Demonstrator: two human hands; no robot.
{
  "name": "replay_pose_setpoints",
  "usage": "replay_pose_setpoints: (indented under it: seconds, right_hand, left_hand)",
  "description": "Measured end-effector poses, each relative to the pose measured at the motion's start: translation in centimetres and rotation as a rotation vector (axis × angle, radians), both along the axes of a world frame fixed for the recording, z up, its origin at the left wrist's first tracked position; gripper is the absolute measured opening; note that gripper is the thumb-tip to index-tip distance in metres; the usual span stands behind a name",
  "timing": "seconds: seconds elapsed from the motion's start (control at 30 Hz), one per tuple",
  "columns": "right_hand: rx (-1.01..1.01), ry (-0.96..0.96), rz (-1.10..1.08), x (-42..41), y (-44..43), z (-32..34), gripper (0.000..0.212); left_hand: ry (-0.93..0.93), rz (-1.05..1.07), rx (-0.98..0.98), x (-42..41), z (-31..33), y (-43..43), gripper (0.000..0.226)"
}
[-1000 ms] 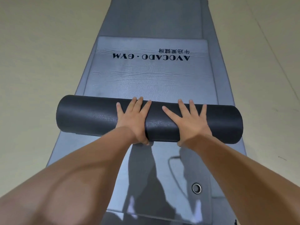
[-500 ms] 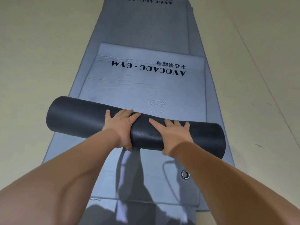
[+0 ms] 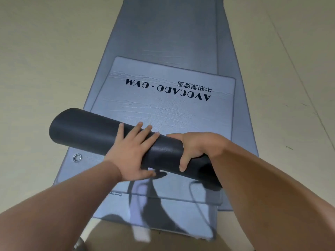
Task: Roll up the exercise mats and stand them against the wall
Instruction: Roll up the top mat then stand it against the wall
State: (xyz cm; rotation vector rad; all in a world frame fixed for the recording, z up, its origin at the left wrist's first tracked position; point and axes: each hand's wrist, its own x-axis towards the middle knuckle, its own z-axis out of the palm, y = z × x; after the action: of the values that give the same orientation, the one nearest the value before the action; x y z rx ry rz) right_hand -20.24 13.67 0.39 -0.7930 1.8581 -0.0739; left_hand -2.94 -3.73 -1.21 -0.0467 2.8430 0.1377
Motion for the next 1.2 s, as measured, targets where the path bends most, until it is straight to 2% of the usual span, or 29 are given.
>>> replay_pose_setpoints:
  seconds: [0.07, 0.17, 0.27, 0.37, 0.47, 0.53, 0.63, 0.73, 0.87, 0.93, 1.07, 1.2]
  right_hand:
    - [0.008, 0.028, -0.006, 0.6, 0.2, -0.4, 0.127]
    - [0.036, 0.142, -0.029, 1.9, 0.4, -1.2, 0.135]
    - [0.030, 0.331, -0.016, 2.4, 0.4, -1.1, 0.135]
    - [-0.077, 0.534, -0.048, 4.0, 0.6, -1.0, 0.135]
    - [-0.213, 0.846, -0.031, 6.7, 1.6, -2.2, 0.130]
    - [-0.238, 0.938, 0.049, 7.7, 2.8, -3.6, 0.134]
    - [-0.151, 0.904, 0.034, 7.6, 4.1, -5.3, 0.148]
    - [-0.100, 0.877, 0.032, 6.7, 3.8, -5.5, 0.151]
    - [-0.051, 0.851, 0.041, 3.2, 2.7, -5.1, 0.153]
    - [-0.065, 0.820, 0.055, 1.2, 2.5, -5.0, 0.154]
    - [-0.080, 0.788, 0.071, -1.5, 1.9, -4.9, 0.155]
    - [-0.058, 0.821, 0.051, -1.5, 1.5, -5.1, 0.154]
  left_hand:
    - [-0.046, 0.066, -0.018, 1.4, -1.3, 1.1, 0.135]
    - [-0.120, 0.137, -0.035, 1.0, -2.2, 1.2, 0.144]
    - [-0.105, 0.179, -0.020, -1.3, -2.0, 0.7, 0.146]
    - [-0.141, 0.218, -0.006, -4.6, -1.4, 0.0, 0.145]
    - [-0.245, 0.213, -0.021, -8.3, -0.6, -0.9, 0.147]
    - [-0.320, 0.225, -0.009, -10.1, -0.1, -1.3, 0.147]
    - [-0.389, 0.245, 0.003, -12.0, 0.2, -1.4, 0.147]
    - [-0.353, 0.243, 0.020, -12.2, 0.4, -1.4, 0.148]
    - [-0.057, 0.119, 0.044, -9.1, -0.7, -2.0, 0.129]
    - [0.043, 0.100, 0.002, -7.0, -1.5, -1.8, 0.135]
    - [-0.083, 0.192, -0.077, -7.3, -2.9, -1.5, 0.153]
    - [-0.157, 0.177, -0.111, -11.1, -3.0, -2.7, 0.161]
